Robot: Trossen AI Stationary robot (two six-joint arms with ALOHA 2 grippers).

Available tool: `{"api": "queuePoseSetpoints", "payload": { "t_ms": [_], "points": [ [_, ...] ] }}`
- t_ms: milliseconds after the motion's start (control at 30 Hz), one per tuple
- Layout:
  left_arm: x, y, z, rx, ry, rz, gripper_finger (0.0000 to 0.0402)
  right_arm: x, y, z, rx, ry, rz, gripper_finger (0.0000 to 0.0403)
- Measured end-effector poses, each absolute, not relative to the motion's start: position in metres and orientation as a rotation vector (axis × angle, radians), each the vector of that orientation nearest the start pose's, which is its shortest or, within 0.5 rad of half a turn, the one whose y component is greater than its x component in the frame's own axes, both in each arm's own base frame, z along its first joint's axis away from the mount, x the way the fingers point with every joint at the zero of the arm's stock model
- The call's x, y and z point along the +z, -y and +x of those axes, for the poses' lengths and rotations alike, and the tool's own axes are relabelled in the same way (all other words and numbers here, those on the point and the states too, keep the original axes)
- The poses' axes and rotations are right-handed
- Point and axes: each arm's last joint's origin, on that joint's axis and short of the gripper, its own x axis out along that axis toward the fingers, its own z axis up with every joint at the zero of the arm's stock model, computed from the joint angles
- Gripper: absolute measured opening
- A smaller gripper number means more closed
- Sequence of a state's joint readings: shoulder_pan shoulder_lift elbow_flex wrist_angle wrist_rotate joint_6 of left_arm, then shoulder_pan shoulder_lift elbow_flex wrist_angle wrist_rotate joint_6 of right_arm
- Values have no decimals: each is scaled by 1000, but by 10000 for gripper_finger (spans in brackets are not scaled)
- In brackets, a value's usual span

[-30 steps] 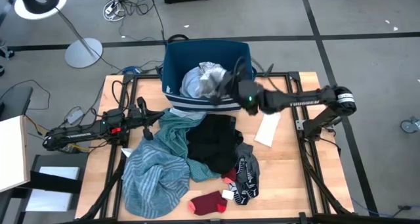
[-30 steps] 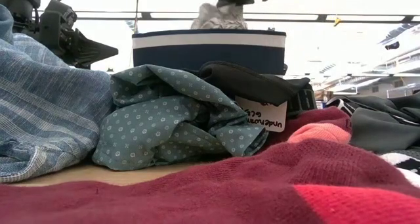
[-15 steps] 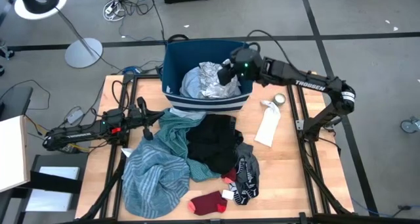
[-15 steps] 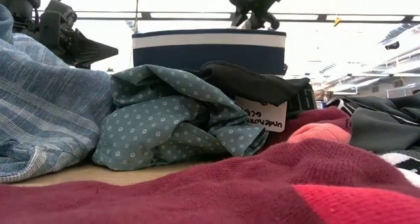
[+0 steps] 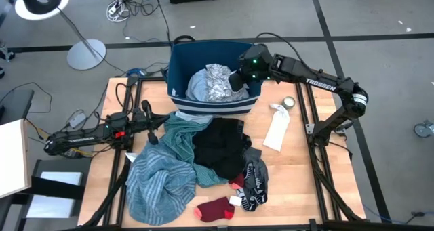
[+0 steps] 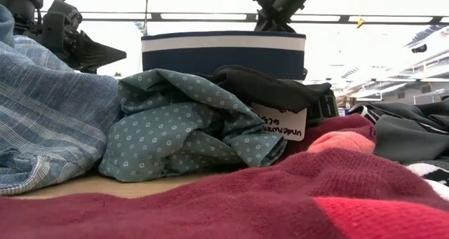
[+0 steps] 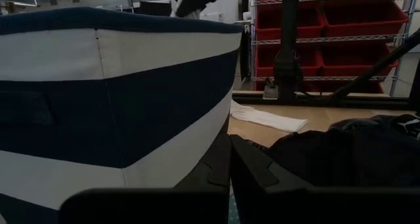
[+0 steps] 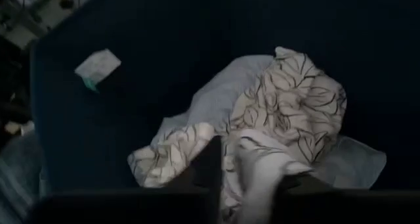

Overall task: Sort clothes
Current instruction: Put the white shirt into the blue laundry bin, then put the gray boxer into the blue laundry bin

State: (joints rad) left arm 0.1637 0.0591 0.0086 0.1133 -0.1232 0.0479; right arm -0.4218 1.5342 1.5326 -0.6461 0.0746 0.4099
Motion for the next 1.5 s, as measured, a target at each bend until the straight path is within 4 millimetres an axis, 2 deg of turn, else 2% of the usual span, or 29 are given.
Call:
{"api": "queuePoseSetpoints", "payload": {
  "t_ms": [67,100,167,467,633,767,967,1133,1333,1500],
  "points": [
    [173,-20,99,288,56,49,12,371,137,300,-596,-545,480,17],
    [173,-20,99,288,56,49,12,373,137,298,-590,-537,477,10],
    [173,-20,99,288,56,49,12,379,136,293,-581,-513,477,23],
    [173,-20,99,289,56,49,12,404,128,268,-577,-437,452,126],
    [173,-20,99,289,56,49,12,412,124,258,-574,-413,448,161],
    [173,-20,99,288,56,49,12,410,124,250,-604,-455,478,168],
    [173,-20,99,288,56,49,12,398,128,237,-672,-603,536,158],
    [173,-20,99,288,56,49,12,407,123,226,-667,-571,521,151],
    [173,-20,99,288,56,49,12,417,95,204,-628,-604,534,143],
    [173,-20,99,288,56,49,12,407,58,192,-620,-620,498,133]
  ]
}}
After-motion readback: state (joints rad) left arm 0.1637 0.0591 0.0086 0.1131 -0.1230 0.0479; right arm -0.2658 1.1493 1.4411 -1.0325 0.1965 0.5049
